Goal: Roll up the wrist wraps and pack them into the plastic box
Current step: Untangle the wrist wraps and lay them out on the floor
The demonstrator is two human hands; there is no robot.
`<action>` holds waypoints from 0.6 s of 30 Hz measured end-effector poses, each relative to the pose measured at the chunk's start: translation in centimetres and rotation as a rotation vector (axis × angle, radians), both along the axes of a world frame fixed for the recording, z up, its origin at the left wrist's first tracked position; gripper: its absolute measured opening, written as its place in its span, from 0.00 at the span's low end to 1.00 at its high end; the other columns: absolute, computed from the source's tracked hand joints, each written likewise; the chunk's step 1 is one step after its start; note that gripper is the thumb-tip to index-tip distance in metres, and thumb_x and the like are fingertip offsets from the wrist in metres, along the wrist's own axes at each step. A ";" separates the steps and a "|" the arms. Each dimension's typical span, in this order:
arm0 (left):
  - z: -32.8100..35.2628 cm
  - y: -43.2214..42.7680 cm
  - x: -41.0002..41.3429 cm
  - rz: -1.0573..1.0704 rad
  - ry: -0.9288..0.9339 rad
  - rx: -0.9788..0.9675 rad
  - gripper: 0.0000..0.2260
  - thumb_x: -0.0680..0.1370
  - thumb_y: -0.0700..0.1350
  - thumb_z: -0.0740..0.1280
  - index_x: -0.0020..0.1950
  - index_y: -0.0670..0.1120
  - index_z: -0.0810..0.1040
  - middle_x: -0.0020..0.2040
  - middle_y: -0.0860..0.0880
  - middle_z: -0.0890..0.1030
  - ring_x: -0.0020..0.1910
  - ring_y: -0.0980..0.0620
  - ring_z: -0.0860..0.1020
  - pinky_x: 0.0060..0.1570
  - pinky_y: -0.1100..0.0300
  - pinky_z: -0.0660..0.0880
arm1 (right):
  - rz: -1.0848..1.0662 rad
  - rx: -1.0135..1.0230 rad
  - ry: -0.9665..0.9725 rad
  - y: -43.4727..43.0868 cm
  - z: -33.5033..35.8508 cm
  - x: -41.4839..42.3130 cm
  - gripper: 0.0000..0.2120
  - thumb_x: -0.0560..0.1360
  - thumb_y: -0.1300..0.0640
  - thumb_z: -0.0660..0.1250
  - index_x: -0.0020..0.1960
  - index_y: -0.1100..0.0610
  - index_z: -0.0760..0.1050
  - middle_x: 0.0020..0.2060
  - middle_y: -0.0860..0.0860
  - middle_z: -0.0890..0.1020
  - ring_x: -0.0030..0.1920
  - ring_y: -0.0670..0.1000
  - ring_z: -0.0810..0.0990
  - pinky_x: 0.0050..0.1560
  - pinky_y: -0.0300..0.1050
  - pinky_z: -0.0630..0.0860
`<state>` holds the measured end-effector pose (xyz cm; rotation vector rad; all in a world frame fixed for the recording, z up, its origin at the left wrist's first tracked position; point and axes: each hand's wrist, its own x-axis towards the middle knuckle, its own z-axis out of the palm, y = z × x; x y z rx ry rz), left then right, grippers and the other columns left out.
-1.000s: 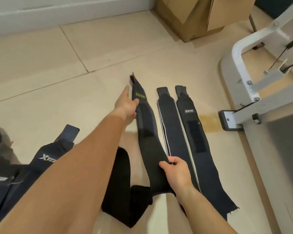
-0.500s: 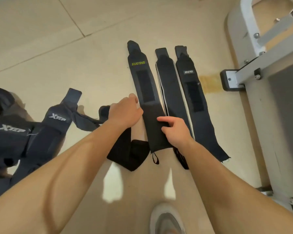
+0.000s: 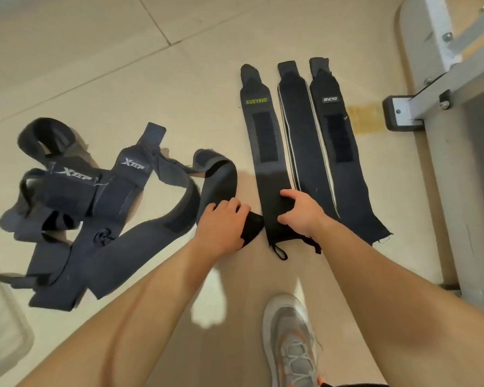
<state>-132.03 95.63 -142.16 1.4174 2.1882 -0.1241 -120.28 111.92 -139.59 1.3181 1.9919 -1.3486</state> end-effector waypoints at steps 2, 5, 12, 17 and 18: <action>0.0 -0.4 0.0 0.010 -0.012 0.010 0.29 0.76 0.52 0.71 0.75 0.52 0.65 0.72 0.49 0.71 0.70 0.47 0.70 0.70 0.49 0.67 | 0.046 0.053 -0.034 -0.3 -0.4 0.4 0.35 0.77 0.69 0.68 0.80 0.50 0.63 0.73 0.55 0.70 0.64 0.57 0.77 0.60 0.49 0.79; 0.5 -1.0 0.1 0.060 -0.081 0.009 0.34 0.77 0.51 0.71 0.80 0.51 0.59 0.76 0.49 0.68 0.75 0.47 0.67 0.73 0.50 0.65 | -0.004 0.103 -0.071 -0.8 -0.8 0.9 0.34 0.77 0.66 0.67 0.80 0.49 0.61 0.72 0.56 0.68 0.56 0.56 0.78 0.51 0.47 0.80; 2.2 -4.1 0.2 0.293 -0.042 0.224 0.19 0.79 0.47 0.66 0.71 0.50 0.72 0.67 0.51 0.73 0.63 0.50 0.72 0.54 0.58 0.76 | -0.050 0.454 -0.007 -5.4 0.3 0.8 0.20 0.78 0.60 0.68 0.69 0.51 0.73 0.66 0.52 0.74 0.64 0.55 0.75 0.54 0.46 0.75; 3.7 -6.7 -1.3 0.741 -0.167 0.331 0.11 0.80 0.43 0.65 0.62 0.50 0.77 0.60 0.53 0.77 0.57 0.52 0.77 0.52 0.55 0.76 | -0.072 0.245 0.145 -8.1 1.0 -2.2 0.15 0.81 0.60 0.64 0.66 0.51 0.75 0.58 0.48 0.80 0.55 0.49 0.78 0.57 0.45 0.75; 4.1 -7.3 -1.7 0.809 -0.166 0.362 0.10 0.80 0.43 0.65 0.61 0.50 0.77 0.58 0.53 0.77 0.56 0.51 0.77 0.52 0.53 0.77 | -0.061 0.229 0.154 -8.5 1.0 -2.8 0.15 0.81 0.60 0.64 0.67 0.51 0.75 0.58 0.48 0.80 0.55 0.49 0.78 0.57 0.45 0.76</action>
